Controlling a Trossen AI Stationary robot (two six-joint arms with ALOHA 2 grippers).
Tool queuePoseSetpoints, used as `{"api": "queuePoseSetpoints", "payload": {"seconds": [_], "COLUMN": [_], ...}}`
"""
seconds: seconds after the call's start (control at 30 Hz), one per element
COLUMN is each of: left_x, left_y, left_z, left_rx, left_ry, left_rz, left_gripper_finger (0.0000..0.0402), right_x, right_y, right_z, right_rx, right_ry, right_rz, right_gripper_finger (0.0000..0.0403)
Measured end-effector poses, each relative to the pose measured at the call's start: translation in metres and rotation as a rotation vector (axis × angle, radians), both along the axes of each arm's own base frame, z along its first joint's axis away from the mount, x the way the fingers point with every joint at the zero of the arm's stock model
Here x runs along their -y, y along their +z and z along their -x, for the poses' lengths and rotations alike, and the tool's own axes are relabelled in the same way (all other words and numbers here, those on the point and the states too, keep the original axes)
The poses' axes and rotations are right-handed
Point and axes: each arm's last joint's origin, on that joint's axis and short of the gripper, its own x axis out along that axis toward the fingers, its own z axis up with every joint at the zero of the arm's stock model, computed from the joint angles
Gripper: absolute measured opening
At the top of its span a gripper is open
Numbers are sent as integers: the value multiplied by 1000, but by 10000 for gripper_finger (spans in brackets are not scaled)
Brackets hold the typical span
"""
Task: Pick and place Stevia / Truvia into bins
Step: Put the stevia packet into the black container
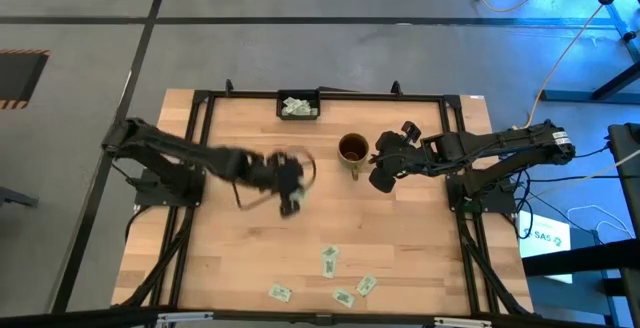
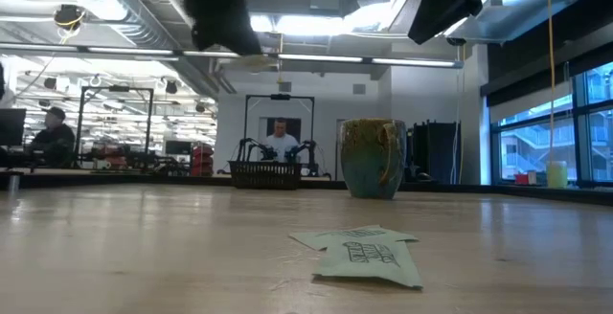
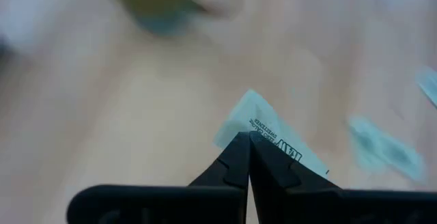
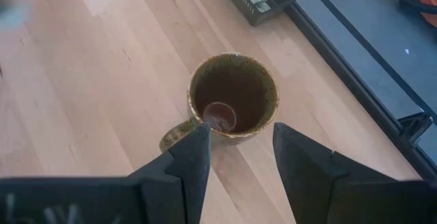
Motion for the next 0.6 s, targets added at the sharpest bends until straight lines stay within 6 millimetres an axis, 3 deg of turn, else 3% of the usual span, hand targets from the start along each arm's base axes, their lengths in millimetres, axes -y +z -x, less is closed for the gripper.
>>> {"api": "queuePoseSetpoints", "payload": {"seconds": [0.1, 0.27, 0.4, 0.6], "left_x": [-42, -113, -165, -230], "left_y": [13, 16, 9, -10], "left_z": [4, 14, 25, 29], "left_rx": [44, 13, -45, 34], "left_ry": [97, 247, 330, 334], "left_rz": [-62, -154, -202, -141], "left_gripper_finger": [3, 3, 3, 3], "right_x": [0, 0, 0, 2], "right_y": [0, 1, 1, 2], "right_z": [0, -1, -2, -2], "right_rx": [2, 17, 24, 39], "right_ry": [-1, -4, -6, -34], "right_rz": [-1, -5, -5, 28], "right_gripper_finger": [162, 162, 162, 162]}}
